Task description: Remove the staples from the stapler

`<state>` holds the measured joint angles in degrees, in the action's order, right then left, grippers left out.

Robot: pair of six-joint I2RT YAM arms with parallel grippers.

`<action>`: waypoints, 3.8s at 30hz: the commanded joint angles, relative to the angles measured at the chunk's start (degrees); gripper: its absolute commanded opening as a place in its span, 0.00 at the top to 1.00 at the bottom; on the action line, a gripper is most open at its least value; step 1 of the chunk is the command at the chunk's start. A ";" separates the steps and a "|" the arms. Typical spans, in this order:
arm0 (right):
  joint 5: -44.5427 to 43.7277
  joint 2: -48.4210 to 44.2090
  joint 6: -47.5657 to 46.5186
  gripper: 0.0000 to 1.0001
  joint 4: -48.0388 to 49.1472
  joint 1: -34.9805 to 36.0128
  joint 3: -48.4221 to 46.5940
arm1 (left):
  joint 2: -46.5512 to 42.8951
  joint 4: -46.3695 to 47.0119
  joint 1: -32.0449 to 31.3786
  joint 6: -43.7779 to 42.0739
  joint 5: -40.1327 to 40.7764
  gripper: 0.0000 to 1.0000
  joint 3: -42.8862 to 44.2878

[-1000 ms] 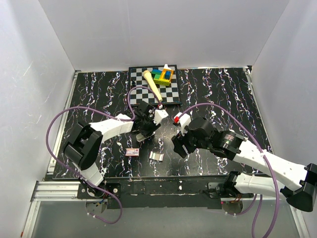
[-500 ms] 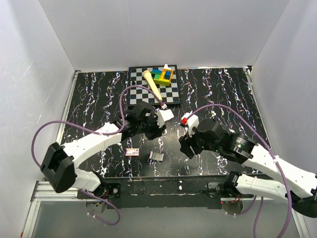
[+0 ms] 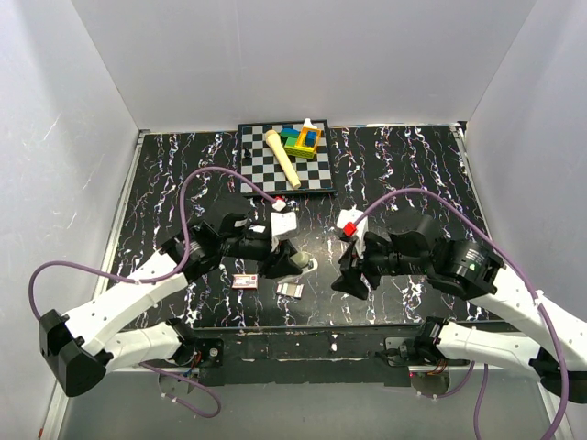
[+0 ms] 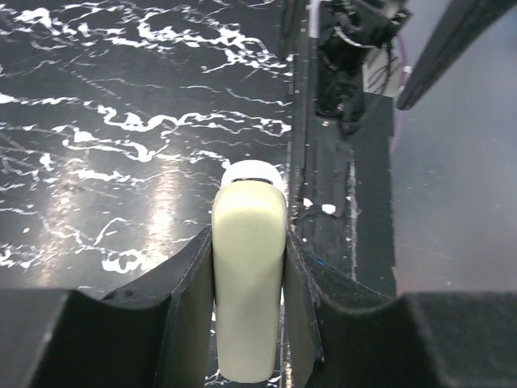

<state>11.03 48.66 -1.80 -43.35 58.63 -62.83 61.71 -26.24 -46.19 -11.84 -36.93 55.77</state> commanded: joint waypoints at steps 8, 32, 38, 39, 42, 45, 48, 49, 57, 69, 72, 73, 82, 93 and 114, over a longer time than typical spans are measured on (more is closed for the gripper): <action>11.12 8.81 -5.67 0.33 1.78 1.05 -10.82 | -6.08 8.40 -0.30 5.77 -11.06 1.00 -6.64; 11.65 14.79 -4.09 0.42 8.90 4.74 -9.68 | -10.03 10.94 -0.21 7.79 -15.10 1.00 -7.69; 11.39 14.00 -3.82 0.54 8.90 5.09 -8.19 | -10.82 11.56 -0.21 8.06 -15.63 1.00 -7.87; 11.30 13.83 -3.82 0.57 8.90 5.09 -7.84 | -10.91 11.74 -0.21 8.14 -15.72 1.00 -7.87; 11.12 13.39 -3.56 0.74 8.99 5.18 -7.05 | -11.53 12.70 -0.30 8.67 -15.89 1.00 -8.22; 10.77 12.86 -3.30 0.90 9.16 5.35 -6.08 | -11.97 13.05 -0.30 8.76 -15.37 1.00 -8.39; 10.16 11.81 -3.03 0.99 9.43 5.70 -3.98 | -12.58 13.67 -0.21 9.02 -14.67 1.00 -8.66; 10.24 11.20 -2.77 0.99 9.51 5.79 -3.27 | -13.10 14.11 -0.21 9.28 -14.49 1.00 -8.83; 11.03 7.06 0.30 0.99 12.59 6.50 5.78 | -16.62 17.89 -0.21 10.69 -11.15 1.00 -10.68; 10.60 2.93 3.30 0.99 15.05 6.85 13.43 | -18.03 19.82 -0.12 11.40 -8.87 1.00 -11.65; 10.68 2.05 4.00 0.99 15.40 6.94 14.92 | -18.73 20.44 -0.12 11.40 -7.90 1.00 -11.91; 10.77 1.79 4.09 0.99 15.84 6.94 15.45 | -19.00 20.61 -0.12 11.40 -7.46 1.00 -11.91; 11.12 -0.67 6.37 0.99 17.86 7.02 19.41 | -21.19 21.76 -0.12 13.15 -4.47 1.00 -12.79; 12.09 -2.08 9.10 0.99 20.59 7.37 23.89 | -23.04 22.81 -0.21 13.59 -1.57 1.00 -13.40; 5.77 -2.78 9.89 0.99 20.24 8.08 16.95 | -18.21 21.76 0.05 13.68 -1.92 1.00 -12.44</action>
<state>18.24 46.50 6.35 -18.39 65.93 -42.30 43.18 -8.14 -47.11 3.66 -41.85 40.51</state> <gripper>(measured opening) 0.115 0.327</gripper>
